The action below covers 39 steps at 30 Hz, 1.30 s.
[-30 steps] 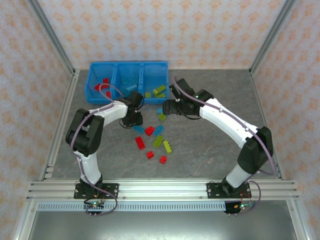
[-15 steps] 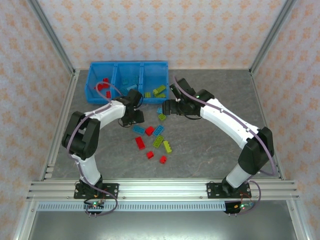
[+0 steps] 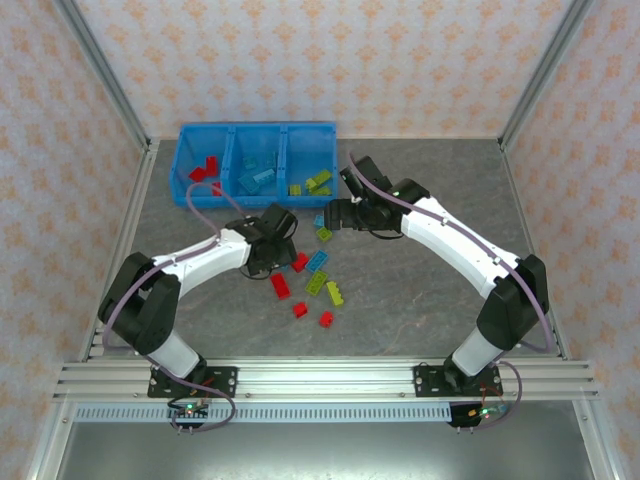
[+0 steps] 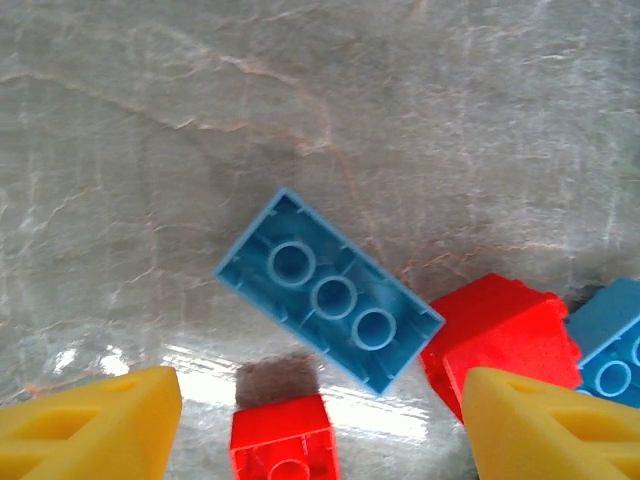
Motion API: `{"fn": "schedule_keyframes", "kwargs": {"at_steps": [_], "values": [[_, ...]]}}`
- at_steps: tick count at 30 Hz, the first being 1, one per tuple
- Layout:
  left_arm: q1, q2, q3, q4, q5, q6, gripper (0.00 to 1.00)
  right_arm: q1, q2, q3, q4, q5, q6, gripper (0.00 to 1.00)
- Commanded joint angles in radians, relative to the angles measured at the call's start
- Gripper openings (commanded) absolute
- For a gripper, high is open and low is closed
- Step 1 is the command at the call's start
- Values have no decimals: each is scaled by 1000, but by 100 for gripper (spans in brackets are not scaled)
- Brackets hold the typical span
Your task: Sort the legos into containers by color
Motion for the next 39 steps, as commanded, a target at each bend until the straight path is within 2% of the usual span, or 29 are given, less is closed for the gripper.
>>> {"fn": "schedule_keyframes", "kwargs": {"at_steps": [1,7,11,18,27,31,34,37,39], "values": [[-6,-59,-58,15,-44,-76,76,-4,-20,-12,-9,9,-4,88],[-7,22,-37,111,41,-126,71,-4,-4,-1,-12,-8,9,88],[-5,101,-4,138,26,-107,71,-4,-14,-2,-18,11,3,88],[6,201,55,180,-18,-99,80,-3,-20,-16,-25,13,5,88],[39,252,85,120,-46,-31,75,-4,-37,-21,-27,22,3,88],[47,293,135,77,33,87,71,-4,-31,-21,-21,15,8,88],[46,303,141,54,38,103,63,-4,-27,-18,-16,9,11,88],[49,278,127,74,38,105,50,-4,-29,-18,-16,9,15,88],[50,246,138,66,18,115,47,-5,-29,-18,-17,9,15,88]]}}
